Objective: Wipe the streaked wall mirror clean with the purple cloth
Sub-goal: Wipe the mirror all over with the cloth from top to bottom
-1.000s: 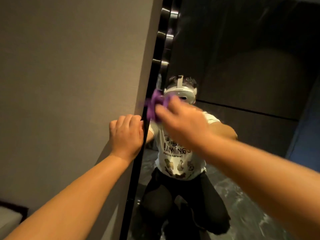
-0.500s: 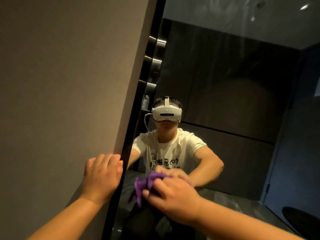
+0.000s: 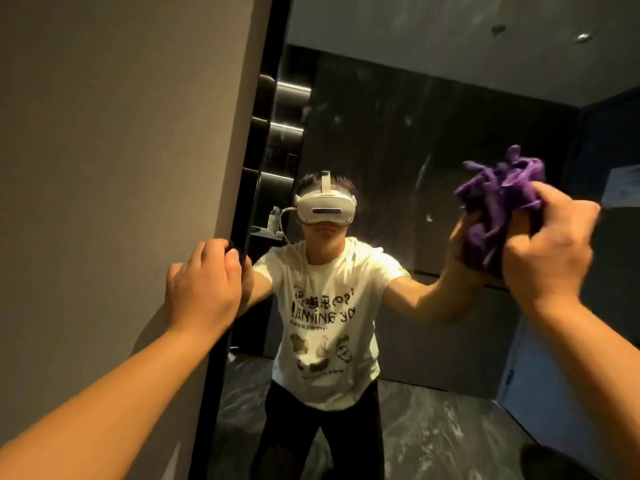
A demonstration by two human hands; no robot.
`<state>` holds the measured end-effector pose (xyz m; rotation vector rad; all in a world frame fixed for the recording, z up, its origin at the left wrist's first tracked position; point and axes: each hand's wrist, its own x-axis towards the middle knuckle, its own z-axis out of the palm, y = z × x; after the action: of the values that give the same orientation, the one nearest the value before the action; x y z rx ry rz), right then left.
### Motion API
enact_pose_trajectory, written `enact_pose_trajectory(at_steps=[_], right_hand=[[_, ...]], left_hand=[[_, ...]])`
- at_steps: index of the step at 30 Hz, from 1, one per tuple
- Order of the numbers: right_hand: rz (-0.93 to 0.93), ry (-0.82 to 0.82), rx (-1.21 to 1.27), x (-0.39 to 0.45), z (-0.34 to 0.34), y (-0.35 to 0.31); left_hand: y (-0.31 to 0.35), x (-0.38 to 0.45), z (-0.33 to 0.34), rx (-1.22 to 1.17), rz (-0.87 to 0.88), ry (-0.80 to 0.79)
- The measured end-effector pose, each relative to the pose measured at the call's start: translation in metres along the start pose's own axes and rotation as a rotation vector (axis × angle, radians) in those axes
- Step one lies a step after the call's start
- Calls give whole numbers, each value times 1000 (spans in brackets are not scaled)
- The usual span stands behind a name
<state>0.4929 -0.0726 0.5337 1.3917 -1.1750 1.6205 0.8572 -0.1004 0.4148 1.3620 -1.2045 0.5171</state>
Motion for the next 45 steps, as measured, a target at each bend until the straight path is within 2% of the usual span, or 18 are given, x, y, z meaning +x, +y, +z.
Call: enact_pose_trajectory(at_steps=[1,3,9,11,14,18,21,23,26,28,29,30,32,34,37,40,42,45], right_hand=[[116,-9,-75,13,2,5],[91,-52,-171,6,19,-14],[-566,-342,-5,-123,94,-159],[-644,-485,24,-139,97,-183],[-558,-541,98,-105,79,-162],[-181,-217,-60,25,46,-85],[42,-73,-134,83,41,-77],[-81,-112,-149,58,65,-107],[-293,-284,29,-8,104,-175],[-546,-351,16,-36,106,-210],[-576,-397,31,-41,105,-211],[-529,-439,82,-37,97,-203],[-379,-363,120,-13,73,-166],[-162,-179,76,35,39,-104],[291,146,-25,145,-12,-19],[498,68,-105,188,-9,-2],[412,-15,-160,171,20,-34],[48,-103,-106,110,73,-116]], left_hand=[[1,10,-1,12,31,-8],[0,20,-4,26,90,-25],[-9,26,-13,3,161,-108],[-12,28,-17,-39,183,-154],[-15,29,-22,-32,199,-227],[-12,35,-31,-7,196,-301],[-4,43,-38,36,234,-331],[1,45,-42,78,223,-389],[-6,45,-39,172,177,-445],[-10,42,-38,228,240,-504],[-9,43,-40,240,269,-532],[-6,46,-44,227,267,-559],[-1,53,-49,153,153,-555],[5,64,-51,73,34,-495],[26,93,-54,41,64,-383],[41,115,-54,27,93,-349],[43,116,-51,52,88,-344],[42,111,-49,64,76,-332]])
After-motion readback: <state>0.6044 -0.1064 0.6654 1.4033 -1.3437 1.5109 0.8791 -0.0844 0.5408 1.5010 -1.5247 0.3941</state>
